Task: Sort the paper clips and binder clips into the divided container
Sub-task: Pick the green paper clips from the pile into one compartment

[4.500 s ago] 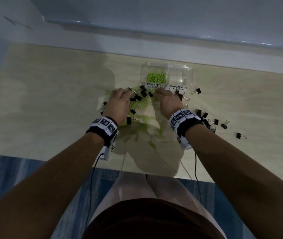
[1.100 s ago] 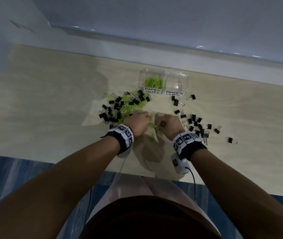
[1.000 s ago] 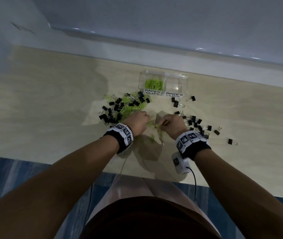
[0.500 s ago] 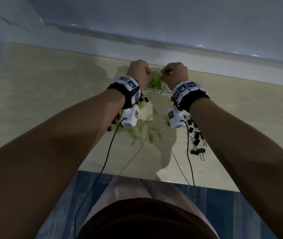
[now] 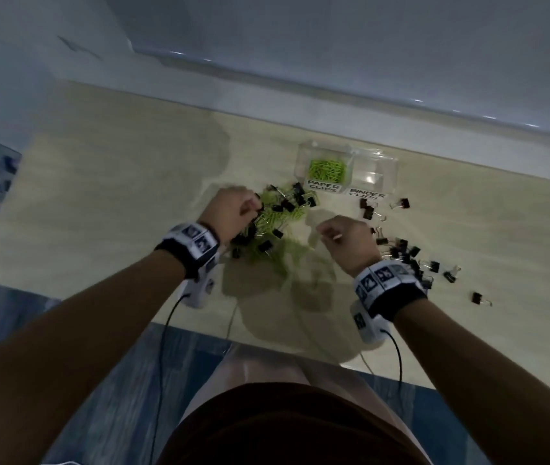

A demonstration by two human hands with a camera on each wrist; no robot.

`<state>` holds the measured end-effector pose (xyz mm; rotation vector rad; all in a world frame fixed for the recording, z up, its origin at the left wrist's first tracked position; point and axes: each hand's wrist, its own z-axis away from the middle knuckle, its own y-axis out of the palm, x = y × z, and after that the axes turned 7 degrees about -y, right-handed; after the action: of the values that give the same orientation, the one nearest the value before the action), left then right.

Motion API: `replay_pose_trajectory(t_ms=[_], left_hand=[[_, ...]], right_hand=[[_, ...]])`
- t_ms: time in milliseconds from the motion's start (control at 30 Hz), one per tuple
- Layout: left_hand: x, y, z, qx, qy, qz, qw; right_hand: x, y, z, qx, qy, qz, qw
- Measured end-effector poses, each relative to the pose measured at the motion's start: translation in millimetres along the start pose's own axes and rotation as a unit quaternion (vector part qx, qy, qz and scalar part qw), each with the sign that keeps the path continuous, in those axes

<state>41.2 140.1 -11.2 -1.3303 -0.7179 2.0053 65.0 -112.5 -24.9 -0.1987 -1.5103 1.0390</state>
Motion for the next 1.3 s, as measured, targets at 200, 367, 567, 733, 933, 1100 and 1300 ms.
replay_pose_trajectory(t_ms=[200, 367, 567, 733, 933, 1100, 1300], left_hand=[[44.5, 12.6, 35.9, 0.035, 0.007, -0.063, 0.997], [45.3, 21.3, 36.2, 0.047, 0.067, -0.098, 0.992], [43.8, 21.1, 33.8, 0.045, 0.081, -0.128, 0.987], [47.6, 13.5, 37.4, -0.017, 0.082, -0.034, 0.996], [73.8, -10.3, 33.9, -0.129, -0.013, 0.038, 0.991], [87.6, -8.9, 38.7, -0.111, 0.06, -0.087, 0.988], [75.8, 22.6, 42.0, -0.009, 0.129, -0.142, 0.981]], right_hand=[[38.1, 54.0, -0.2, 0.07, -0.125, 0.03, 0.989], [58.0, 83.6, -6.0, 0.072, -0.065, 0.102, 0.99], [65.7, 86.3, -13.7, 0.081, 0.005, 0.103, 0.991], [57.6, 75.3, -8.6, -0.009, 0.045, -0.021, 0.999], [41.3, 44.0, 10.9, -0.166, 0.171, -0.225, 0.945], [10.5, 9.1, 32.6, -0.267, 0.229, -0.253, 0.901], [-27.9, -10.8, 47.4, -0.301, 0.307, -0.127, 0.894]])
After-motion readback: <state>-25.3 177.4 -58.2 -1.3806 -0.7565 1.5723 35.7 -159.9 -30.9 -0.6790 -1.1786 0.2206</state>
